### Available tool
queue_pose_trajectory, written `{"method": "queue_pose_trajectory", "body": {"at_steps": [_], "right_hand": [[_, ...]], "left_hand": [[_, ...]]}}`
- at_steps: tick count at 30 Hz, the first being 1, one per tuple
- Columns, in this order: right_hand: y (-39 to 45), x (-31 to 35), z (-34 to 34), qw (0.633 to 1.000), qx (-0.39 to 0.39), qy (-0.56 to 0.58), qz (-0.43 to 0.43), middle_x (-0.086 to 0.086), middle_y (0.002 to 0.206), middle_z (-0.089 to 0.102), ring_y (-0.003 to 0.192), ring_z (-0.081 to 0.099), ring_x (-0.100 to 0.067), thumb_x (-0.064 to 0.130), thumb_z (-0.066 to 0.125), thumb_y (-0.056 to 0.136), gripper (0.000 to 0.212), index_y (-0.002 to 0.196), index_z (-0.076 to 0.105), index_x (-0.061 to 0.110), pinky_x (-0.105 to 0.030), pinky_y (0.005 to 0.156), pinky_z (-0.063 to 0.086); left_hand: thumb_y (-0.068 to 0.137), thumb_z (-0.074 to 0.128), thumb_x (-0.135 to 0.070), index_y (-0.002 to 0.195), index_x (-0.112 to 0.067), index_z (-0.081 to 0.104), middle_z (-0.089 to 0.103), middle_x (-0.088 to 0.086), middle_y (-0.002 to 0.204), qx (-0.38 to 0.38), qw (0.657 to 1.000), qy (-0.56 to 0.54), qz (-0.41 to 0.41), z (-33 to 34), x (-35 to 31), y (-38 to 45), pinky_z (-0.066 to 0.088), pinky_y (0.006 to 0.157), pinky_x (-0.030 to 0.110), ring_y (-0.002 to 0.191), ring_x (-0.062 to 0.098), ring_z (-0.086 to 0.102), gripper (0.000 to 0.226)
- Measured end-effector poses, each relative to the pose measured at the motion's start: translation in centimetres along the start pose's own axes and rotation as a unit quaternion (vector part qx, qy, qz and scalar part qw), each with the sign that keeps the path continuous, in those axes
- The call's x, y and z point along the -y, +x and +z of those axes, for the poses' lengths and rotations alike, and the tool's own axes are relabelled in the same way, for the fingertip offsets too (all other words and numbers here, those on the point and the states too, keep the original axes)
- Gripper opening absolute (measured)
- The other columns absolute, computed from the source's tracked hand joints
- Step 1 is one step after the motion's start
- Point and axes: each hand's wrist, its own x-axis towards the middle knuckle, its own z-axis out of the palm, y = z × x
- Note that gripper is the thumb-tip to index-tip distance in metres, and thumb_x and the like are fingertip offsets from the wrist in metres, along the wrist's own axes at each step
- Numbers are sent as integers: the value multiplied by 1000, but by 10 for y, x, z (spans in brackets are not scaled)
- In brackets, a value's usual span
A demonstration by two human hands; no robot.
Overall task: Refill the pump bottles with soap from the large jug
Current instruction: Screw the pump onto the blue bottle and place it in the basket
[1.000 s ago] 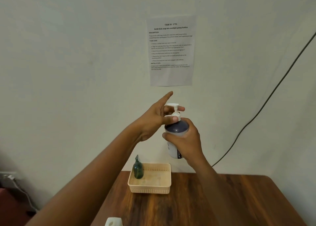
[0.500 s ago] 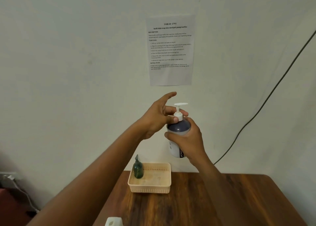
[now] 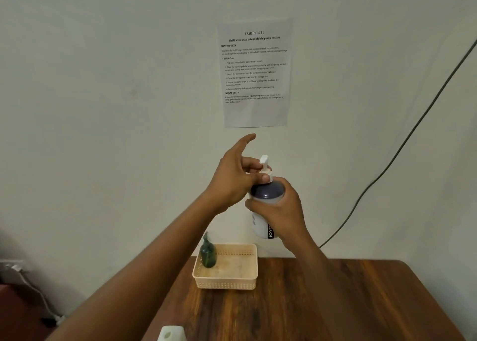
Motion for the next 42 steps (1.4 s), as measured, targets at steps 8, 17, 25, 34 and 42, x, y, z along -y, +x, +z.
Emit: {"method": "queue_pose_trajectory", "body": {"at_steps": [8,17,25,34,42], "right_hand": [[-6,2,-10,988,129,85,31,13,112,67,101,67,-17,49,84,54,72,119,54,40,-24,76,56],[-5,11,1,997,62,43,0,25,104,63,92,64,-4,37,89,69,54,110,53,41,-10,64,48],[-11,5,3,997,78,28,0,19,108,59,95,61,-8,28,88,74,57,114,48,39,-10,70,46],[-12,-7,-9,981,177,72,34,8,112,70,102,67,-15,31,86,69,62,124,58,30,-31,81,60],[-4,-24,14,989,145,-5,41,13,118,62,101,63,-16,32,89,71,66,125,51,32,-23,80,57]], "left_hand": [[94,62,12,157,-23,32,78,14,113,167,978,-127,4,-25,6,-1,57,92,24,112,29,73,78],[73,93,-24,156,-35,37,70,-3,98,-34,999,-5,19,-7,11,-11,57,93,29,89,2,68,100],[74,91,-11,155,-30,42,71,14,99,16,1000,-9,-7,-14,15,-9,60,95,39,89,24,72,96],[79,87,-7,147,-31,44,79,12,100,73,994,-77,-18,-24,33,-10,54,104,50,106,43,71,84],[86,81,-8,151,-30,40,79,3,110,53,997,-58,-20,-33,63,-13,54,104,41,108,22,75,80]]}}
